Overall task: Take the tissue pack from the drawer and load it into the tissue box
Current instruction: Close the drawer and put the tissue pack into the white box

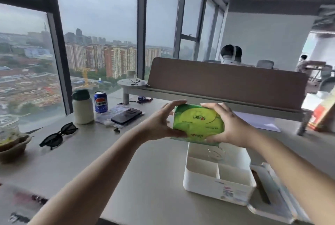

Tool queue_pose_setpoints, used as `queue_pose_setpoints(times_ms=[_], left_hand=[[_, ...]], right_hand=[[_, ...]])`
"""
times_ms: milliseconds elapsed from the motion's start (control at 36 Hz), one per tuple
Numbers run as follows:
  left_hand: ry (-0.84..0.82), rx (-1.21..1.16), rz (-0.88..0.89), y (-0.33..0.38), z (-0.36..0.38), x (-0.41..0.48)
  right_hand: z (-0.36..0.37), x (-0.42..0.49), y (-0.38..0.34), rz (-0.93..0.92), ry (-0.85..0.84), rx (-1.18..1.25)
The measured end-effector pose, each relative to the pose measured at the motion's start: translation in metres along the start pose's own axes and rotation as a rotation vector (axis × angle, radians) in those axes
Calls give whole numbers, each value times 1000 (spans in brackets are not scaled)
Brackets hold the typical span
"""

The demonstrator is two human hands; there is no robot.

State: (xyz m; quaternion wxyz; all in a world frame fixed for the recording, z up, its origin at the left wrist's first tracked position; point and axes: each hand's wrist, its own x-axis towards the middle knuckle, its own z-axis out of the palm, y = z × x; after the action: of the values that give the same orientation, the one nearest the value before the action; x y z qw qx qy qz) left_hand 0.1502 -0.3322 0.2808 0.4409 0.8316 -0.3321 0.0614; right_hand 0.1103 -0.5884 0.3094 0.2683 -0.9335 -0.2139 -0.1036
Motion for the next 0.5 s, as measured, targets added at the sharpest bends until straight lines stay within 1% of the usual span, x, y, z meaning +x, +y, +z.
queue_pose_setpoints(times_ms=[139,250,361,500], left_hand=[[-83,-1,-7,-5,45,19],[-102,143,-7,-10,72,26],[-121,231,-16,-13,87,25],[-122,293,-51,-21,90,22]], right_hand=[[-3,-25,40,90,12,-36],[5,-40,63,126,28,-18],[18,-51,76,160,30,-16],[32,-56,80,197,40,-93]])
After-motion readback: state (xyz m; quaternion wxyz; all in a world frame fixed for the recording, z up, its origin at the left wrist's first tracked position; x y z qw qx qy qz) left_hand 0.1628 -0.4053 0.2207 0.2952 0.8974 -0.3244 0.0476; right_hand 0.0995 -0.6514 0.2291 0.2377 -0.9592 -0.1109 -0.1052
